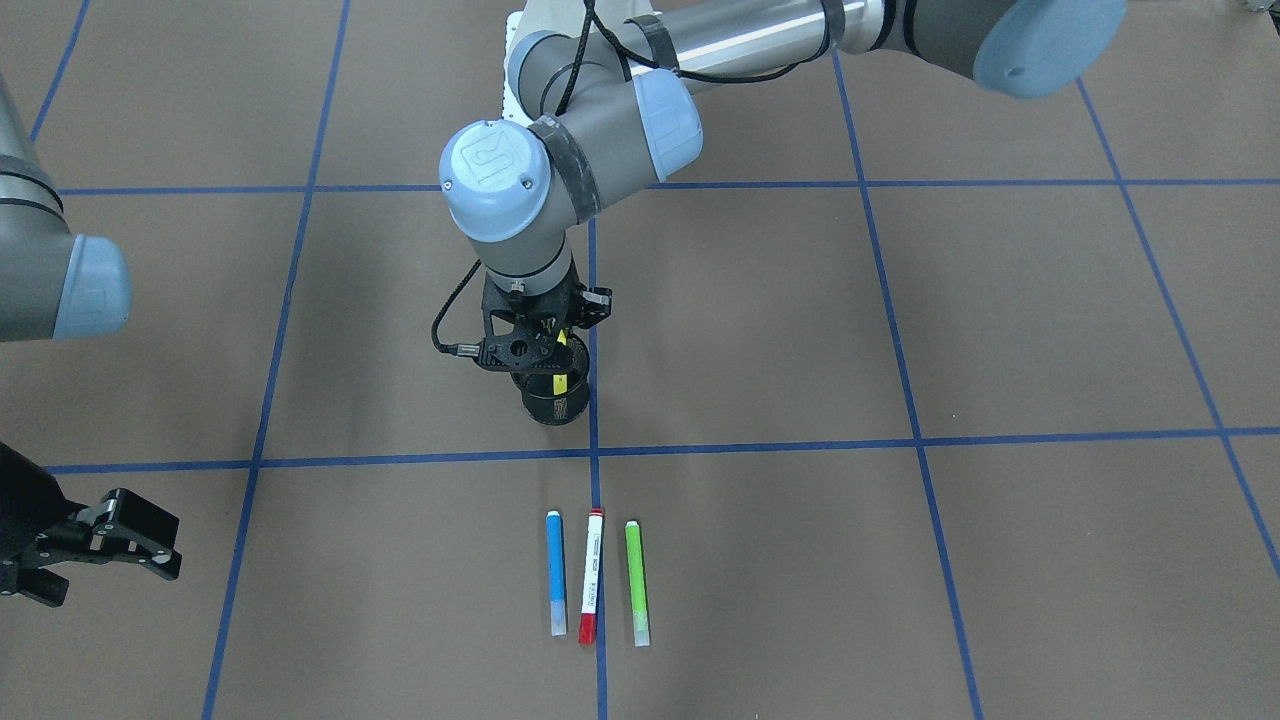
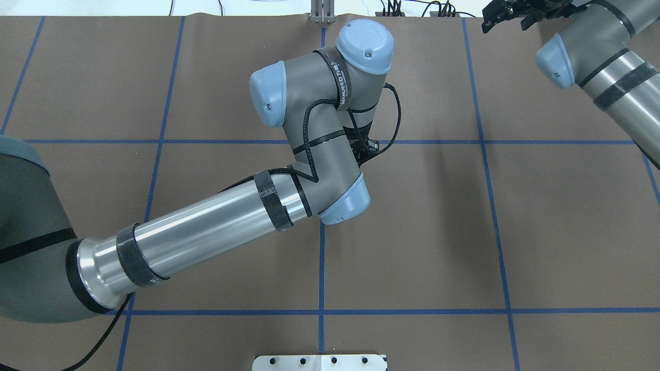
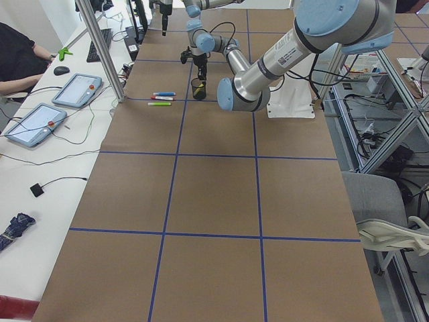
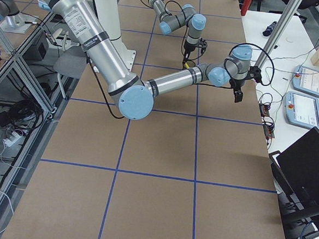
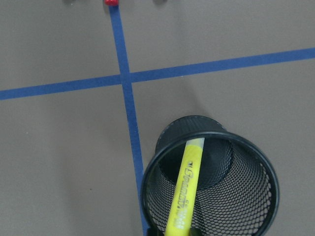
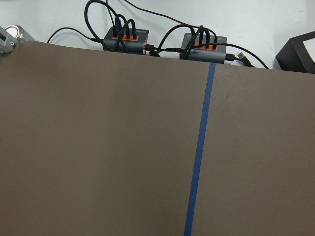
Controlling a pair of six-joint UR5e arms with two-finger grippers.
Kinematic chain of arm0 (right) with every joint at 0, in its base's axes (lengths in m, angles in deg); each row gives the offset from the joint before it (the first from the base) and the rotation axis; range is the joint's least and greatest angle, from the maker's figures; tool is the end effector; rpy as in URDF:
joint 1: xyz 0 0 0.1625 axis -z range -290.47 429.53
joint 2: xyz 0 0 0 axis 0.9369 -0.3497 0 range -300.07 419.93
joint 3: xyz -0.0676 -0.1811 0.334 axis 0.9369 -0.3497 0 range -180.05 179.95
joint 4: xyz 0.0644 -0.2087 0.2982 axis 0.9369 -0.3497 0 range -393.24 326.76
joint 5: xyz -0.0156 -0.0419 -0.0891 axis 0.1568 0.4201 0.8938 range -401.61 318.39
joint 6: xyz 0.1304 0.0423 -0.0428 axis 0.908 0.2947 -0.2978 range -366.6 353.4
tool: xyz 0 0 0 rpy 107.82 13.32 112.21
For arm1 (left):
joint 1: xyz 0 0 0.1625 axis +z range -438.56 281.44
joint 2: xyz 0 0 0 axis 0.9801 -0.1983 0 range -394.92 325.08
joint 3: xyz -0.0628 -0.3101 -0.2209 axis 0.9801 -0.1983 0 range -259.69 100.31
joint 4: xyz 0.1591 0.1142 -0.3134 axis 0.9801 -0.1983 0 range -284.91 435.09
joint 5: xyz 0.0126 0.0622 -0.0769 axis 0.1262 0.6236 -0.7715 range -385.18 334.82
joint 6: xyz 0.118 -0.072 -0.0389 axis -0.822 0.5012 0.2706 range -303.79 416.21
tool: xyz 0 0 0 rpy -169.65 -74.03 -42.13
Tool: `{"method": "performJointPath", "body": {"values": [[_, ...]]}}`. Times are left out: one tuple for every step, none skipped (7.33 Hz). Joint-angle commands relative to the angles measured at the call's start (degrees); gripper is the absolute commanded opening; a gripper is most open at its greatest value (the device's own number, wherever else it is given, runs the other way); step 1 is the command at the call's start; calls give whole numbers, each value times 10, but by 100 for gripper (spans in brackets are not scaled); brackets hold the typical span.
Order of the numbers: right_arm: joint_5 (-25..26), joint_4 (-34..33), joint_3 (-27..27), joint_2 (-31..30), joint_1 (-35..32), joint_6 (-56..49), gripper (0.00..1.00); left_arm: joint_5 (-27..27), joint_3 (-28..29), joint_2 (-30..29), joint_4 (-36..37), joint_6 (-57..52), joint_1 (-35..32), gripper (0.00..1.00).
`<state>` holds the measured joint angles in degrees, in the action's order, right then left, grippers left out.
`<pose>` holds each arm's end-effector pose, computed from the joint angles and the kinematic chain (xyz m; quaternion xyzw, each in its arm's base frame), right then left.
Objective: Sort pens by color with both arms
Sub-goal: 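Lower the left gripper into the cup and grasp the yellow marker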
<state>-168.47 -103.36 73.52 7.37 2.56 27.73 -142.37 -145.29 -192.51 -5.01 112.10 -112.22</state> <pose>-0.2331 -0.6691 0.3669 0.1486 -0.4189 -0.0224 0.8955 0.5963 -0.4784 0.1257 -0.0318 0.3567 0.0710 0.9310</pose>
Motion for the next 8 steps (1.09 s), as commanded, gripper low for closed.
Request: {"method": "performJointPath", "body": {"values": [[0, 1, 0, -1, 1, 0, 98, 0, 0, 1, 0, 9, 0, 10], [0, 1, 0, -1, 2, 0, 98, 1, -1, 0, 11, 10, 0, 2], [0, 1, 0, 0, 2, 0, 98, 2, -14, 0, 37, 10, 0, 0], [0, 1, 0, 1, 2, 0, 98, 2, -36, 2, 61, 9, 0, 0], [0, 1, 0, 2, 2, 0, 98, 2, -54, 2, 75, 8, -1, 0], [-1, 1, 0, 2, 2, 0, 98, 2, -69, 1, 89, 6, -2, 0], [-1, 1, 0, 2, 2, 0, 98, 1, -91, 2, 100, 3, -4, 0], [-1, 1, 1, 2, 2, 0, 98, 0, -100, 1, 101, 4, -4, 0]]}}
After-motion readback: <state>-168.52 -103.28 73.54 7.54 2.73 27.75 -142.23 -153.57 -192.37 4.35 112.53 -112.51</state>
